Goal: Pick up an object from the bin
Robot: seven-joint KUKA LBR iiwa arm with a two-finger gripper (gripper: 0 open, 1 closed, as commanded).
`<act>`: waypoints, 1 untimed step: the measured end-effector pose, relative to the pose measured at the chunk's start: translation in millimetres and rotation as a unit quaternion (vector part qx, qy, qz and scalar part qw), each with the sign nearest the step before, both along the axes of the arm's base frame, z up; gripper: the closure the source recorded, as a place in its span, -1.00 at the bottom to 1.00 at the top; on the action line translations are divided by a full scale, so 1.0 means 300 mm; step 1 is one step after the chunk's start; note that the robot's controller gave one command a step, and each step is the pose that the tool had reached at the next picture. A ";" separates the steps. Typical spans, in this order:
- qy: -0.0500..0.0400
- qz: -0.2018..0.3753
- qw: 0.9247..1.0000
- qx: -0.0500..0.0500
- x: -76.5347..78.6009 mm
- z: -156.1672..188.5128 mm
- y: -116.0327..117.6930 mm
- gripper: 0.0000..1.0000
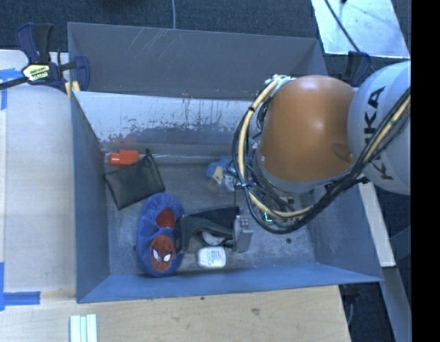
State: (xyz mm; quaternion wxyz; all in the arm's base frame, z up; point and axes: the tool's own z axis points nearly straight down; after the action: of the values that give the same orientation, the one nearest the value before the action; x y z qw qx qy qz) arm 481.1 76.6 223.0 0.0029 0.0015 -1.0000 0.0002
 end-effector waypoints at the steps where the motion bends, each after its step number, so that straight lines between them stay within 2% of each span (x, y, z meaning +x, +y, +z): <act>1: 0.011 -0.046 0.999 0.002 0.194 -0.502 -0.009 -1.00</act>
Offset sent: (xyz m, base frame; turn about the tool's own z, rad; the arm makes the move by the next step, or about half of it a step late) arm 0.0609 -0.0066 -0.1530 0.0967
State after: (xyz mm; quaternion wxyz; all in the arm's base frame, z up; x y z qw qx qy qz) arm 539.4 73.9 72.5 0.0140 -0.0447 -0.9989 -0.0015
